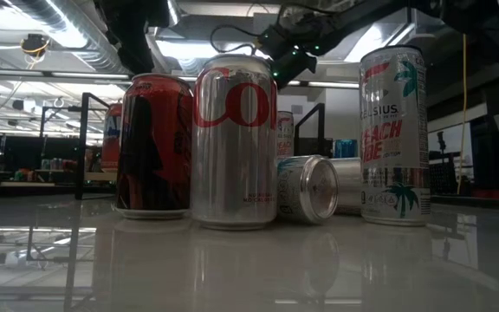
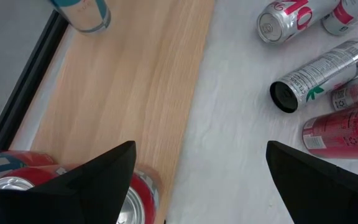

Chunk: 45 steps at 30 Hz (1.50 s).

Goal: Place canned beverage on shelf
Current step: Put the blue soda can on the shelf

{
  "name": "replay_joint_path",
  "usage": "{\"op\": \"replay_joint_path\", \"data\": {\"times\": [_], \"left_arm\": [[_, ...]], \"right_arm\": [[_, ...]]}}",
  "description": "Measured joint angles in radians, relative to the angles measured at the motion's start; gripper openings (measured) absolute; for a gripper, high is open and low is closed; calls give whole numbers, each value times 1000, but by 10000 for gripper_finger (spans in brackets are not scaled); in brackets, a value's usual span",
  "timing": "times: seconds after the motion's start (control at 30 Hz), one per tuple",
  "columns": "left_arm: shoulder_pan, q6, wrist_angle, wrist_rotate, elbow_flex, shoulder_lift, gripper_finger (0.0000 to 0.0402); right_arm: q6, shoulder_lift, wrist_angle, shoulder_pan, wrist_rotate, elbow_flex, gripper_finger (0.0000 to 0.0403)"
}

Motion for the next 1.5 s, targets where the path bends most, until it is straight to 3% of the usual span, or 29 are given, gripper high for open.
{"op": "replay_joint_path", "data": {"times": [1.33,1.5], "left_arm": [[0,0,0,0,0,0,352],[0,1,0,0,0,0,352]], "right_arm": [[-28,-96,-90,-28,-20,0,227],[-26,-98,-77,-25,40,0,227]]}}
